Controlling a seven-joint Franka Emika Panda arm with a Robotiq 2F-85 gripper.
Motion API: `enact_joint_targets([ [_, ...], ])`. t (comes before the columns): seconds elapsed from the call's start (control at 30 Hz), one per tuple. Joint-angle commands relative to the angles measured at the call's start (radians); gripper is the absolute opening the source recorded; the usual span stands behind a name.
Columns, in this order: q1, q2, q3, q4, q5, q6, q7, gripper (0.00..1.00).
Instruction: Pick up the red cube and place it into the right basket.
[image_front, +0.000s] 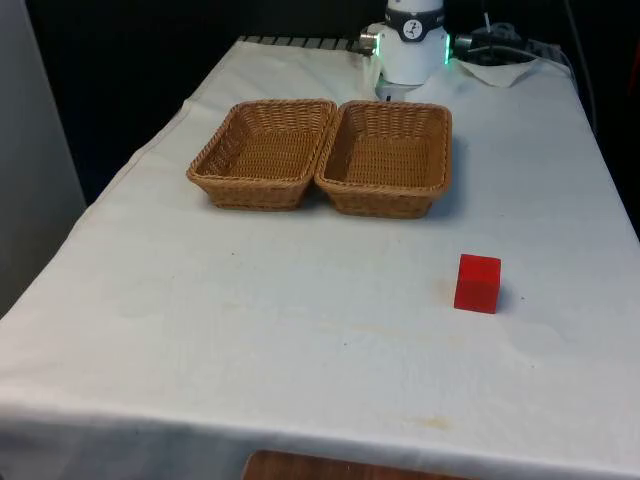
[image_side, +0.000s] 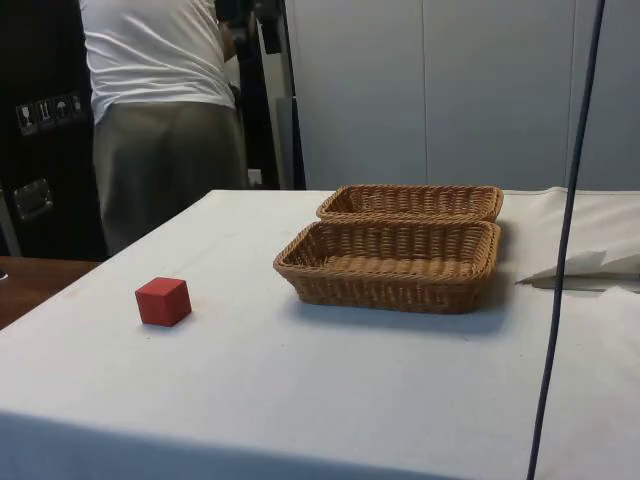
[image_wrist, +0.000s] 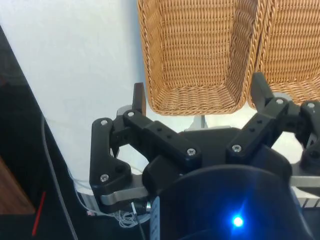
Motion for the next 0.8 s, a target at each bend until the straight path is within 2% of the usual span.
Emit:
enact_joint_targets([
  [0.0,0.000,0.000,0.000,0.000,0.000,0.000,0.000,1.00],
  [0.27,0.001,0.081,0.022,0.090,0.004,-0.021,0.020,1.00],
  [0.3,0.000,0.071,0.021,0.077,0.000,-0.007,0.017,1.00],
  [0.4,0.001,0.122,0.030,0.136,0.007,-0.028,0.026,1.00],
  [0.53,0.000,0.163,0.037,0.181,0.010,-0.031,0.031,1.00],
  [0.57,0.000,0.152,0.036,0.169,0.002,-0.018,0.029,1.00],
  [0.77,-0.001,0.238,0.046,0.263,0.023,-0.029,0.037,1.00],
])
